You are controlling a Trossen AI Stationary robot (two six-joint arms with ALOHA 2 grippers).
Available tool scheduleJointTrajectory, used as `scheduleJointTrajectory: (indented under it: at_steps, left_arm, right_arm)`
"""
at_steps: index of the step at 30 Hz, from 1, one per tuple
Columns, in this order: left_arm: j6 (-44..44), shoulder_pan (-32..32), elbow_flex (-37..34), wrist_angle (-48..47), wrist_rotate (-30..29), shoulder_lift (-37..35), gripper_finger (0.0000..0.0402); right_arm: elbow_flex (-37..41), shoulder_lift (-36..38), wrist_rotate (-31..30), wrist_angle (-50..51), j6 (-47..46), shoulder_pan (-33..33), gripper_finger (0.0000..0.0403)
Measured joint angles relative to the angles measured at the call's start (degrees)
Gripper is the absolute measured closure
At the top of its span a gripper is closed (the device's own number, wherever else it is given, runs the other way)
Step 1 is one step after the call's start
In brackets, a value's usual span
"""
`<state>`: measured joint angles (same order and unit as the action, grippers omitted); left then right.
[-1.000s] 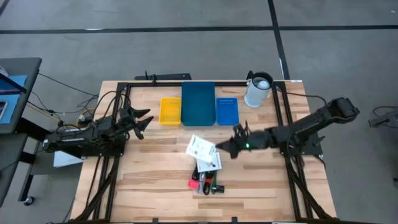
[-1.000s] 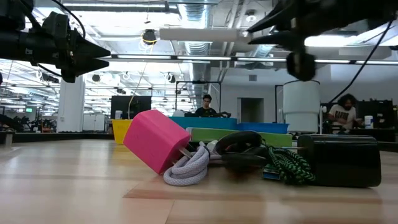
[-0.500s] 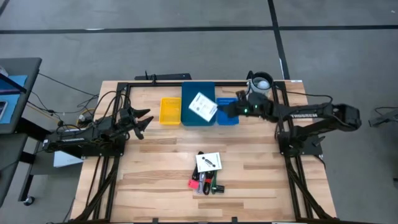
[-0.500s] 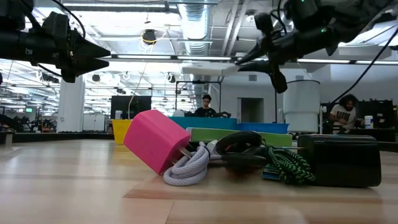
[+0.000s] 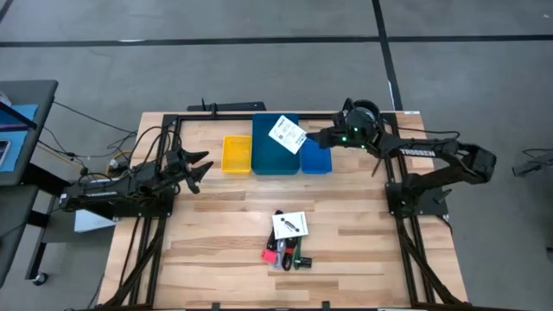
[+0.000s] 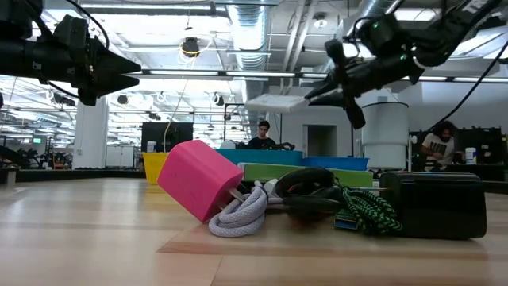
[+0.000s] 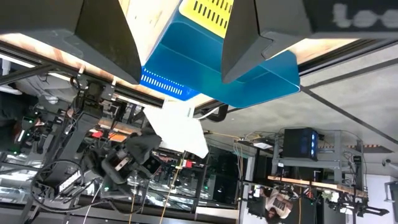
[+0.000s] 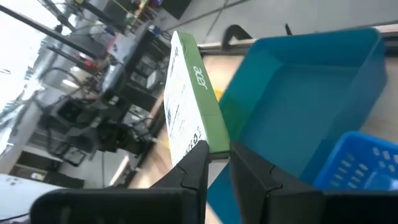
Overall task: Pick and place items into bin
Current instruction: Put the bottom white box into the dark blue bin
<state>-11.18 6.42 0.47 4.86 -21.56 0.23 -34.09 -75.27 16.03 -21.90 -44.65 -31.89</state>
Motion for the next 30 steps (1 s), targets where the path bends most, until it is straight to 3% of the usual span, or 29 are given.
scheduleJointTrajectory:
  at_steps: [10, 16, 30]
  left_arm:
    - [0.00, -0.02, 0.00, -0.02, 0.00, 0.02, 0.0189]
    - [0.00, 0.00, -0.01, 0.00, 0.00, 0.01, 0.0189]
    - [0.00, 0.00, -0.02, 0.00, 0.00, 0.02, 0.0189]
  right_arm:
    - [-10.52, -11.69, 3.80, 1.95, 5.39, -1.63, 0.0353]
    - [-16.90, -17.43, 7.39, 9.95, 9.96, -3.35, 0.0353]
    - [-24.95, -20.01, 11.13, 28.52, 24.25, -5.76, 0.0353]
